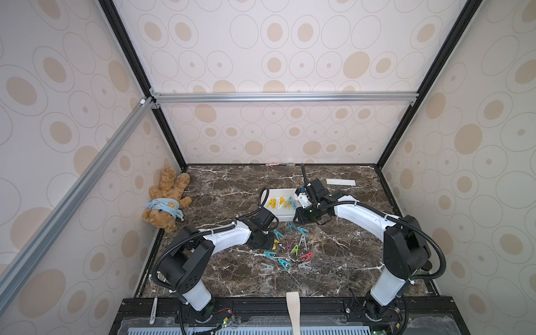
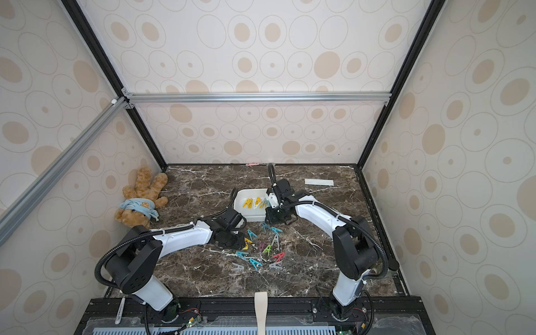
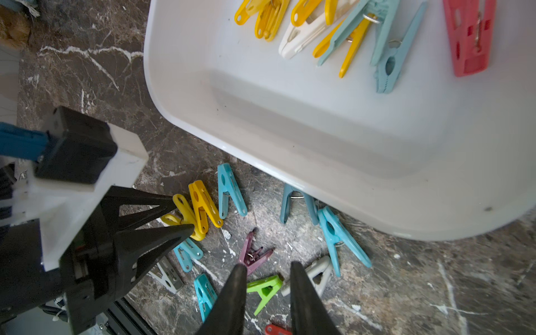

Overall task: Put the clothespins into the storage box
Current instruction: Pick up the clothespin from the center of the board.

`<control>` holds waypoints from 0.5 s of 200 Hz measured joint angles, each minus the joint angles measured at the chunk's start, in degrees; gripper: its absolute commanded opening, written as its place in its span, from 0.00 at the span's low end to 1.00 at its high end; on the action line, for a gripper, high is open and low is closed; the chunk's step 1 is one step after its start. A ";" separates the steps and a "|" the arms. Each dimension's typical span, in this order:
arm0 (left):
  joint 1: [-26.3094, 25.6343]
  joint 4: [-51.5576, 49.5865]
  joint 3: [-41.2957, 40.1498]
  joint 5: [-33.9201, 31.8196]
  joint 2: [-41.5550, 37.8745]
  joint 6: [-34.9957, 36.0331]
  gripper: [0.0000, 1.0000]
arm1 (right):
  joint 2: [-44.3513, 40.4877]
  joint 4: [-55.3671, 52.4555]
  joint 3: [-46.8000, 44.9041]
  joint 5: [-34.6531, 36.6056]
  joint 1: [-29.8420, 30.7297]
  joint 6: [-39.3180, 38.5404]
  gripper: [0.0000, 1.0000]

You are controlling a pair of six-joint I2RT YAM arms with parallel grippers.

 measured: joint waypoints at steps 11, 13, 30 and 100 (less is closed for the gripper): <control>0.02 0.39 0.00 0.35 0.07 -0.31 0.37 | -0.11 0.09 -0.28 0.02 0.00 0.00 0.29; 0.02 0.44 0.00 0.37 0.07 -0.33 0.37 | -0.11 0.11 -0.35 0.02 0.00 -0.02 0.29; 0.07 0.44 0.00 0.63 0.04 -0.35 0.39 | -0.31 0.11 -0.83 0.07 0.00 -0.04 0.29; 0.07 -1.29 0.33 1.44 -1.66 6.45 0.47 | -0.63 0.11 -1.22 0.04 0.00 -0.13 0.29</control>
